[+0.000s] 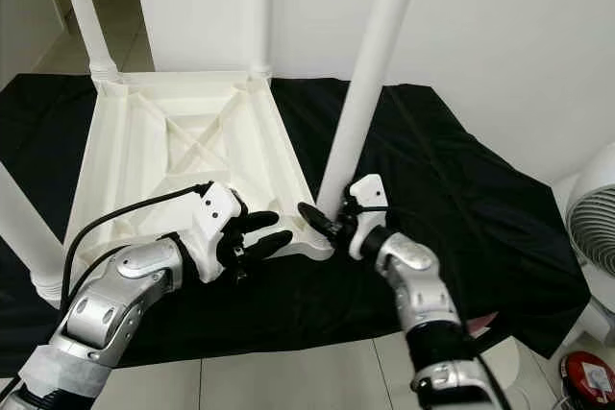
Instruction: Building children table
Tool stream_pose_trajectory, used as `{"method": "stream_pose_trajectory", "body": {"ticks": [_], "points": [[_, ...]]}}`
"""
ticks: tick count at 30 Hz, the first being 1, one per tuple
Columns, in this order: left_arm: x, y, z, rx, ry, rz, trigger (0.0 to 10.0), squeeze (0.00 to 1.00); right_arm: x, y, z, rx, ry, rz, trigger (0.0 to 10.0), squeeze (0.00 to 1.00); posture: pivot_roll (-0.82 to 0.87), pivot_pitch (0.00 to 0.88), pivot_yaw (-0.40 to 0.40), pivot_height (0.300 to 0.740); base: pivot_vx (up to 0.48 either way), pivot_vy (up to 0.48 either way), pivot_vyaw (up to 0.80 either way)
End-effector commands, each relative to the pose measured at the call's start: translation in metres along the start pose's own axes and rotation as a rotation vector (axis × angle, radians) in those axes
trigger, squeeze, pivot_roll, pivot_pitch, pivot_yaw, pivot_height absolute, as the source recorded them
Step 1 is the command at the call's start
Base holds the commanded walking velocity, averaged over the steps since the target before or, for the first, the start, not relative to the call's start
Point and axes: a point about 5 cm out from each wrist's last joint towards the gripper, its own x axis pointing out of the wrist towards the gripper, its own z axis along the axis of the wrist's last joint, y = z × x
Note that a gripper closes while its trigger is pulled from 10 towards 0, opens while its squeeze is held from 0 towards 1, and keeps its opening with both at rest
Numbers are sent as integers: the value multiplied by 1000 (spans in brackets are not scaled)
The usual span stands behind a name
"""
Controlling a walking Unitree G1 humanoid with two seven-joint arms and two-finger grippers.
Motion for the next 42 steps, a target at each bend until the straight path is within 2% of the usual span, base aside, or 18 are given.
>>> {"method": "stream_pose_trajectory", "body": {"ticks": [1,3,4,6,11,15,18,23,24,25,33,37,38,39,40,42], "points": [[0,1,0,-3,1,24,10000,0,4,2,6,29,-43,-39,10000,0,66,24,-84,740,0,0,0],[1,0,0,-9,-1,21,10000,0,6,9,9,92,-106,-112,10000,0,63,26,-83,740,0,0,0],[1,0,0,-9,-1,21,10000,0,6,9,9,92,-106,-112,10000,0,63,26,-83,740,0,0,0],[2,1,1,-17,-8,24,10000,0,7,17,10,140,-159,-219,10000,0,61,27,-83,740,0,0,0],[2,1,2,-19,-13,24,10000,0,10,30,14,149,-194,-398,10000,0,59,28,-93,740,0,0,0],[3,0,0,-32,-18,35,10000,0,14,41,22,189,-241,-464,10000,0,54,31,-95,740,0,0,0],[4,-2,0,-39,-21,33,10000,0,15,46,26,185,-252,-463,10000,0,52,33,-96,740,0,0,0],[6,-4,1,-41,-26,20,10000,0,10,41,28,174,-246,-475,10000,0,47,32,-98,740,0,0,0],[5,-3,1,-39,-25,23,10000,0,8,39,27,171,-241,-482,10000,180,48,30,-99,740,0,0,0],[5,-1,1,-39,-25,28,10000,0,7,38,27,173,-241,-472,10000,1000,48,30,-100,740,0,0,0],[4,-3,0,-41,-24,29,10000,0,0,38,26,147,-223,-442,10000,1000,50,29,-104,740,0,0,0],[5,-3,0,-43,-27,30,10000,0,-6,37,20,106,-160,-369,10000,1000,50,29,-110,740,0,0,0],[5,-3,0,-44,-27,31,10000,0,-9,34,17,96,-134,-327,10000,0,49,27,-109,740,0,0,0],[5,-3,0,-44,-27,31,10000,0,-9,34,17,96,-134,-327,10000,0,49,27,-109,740,0,0,0],[5,-3,0,-43,-27,30,10000,0,-14,32,15,67,-114,-267,10000,0,49,25,-109,740,0,0,0],[5,-3,0,-43,-27,30,10000,0,-14,32,15,67,-114,-267,10000,0,49,25,-109,740,0,0,0]]}}
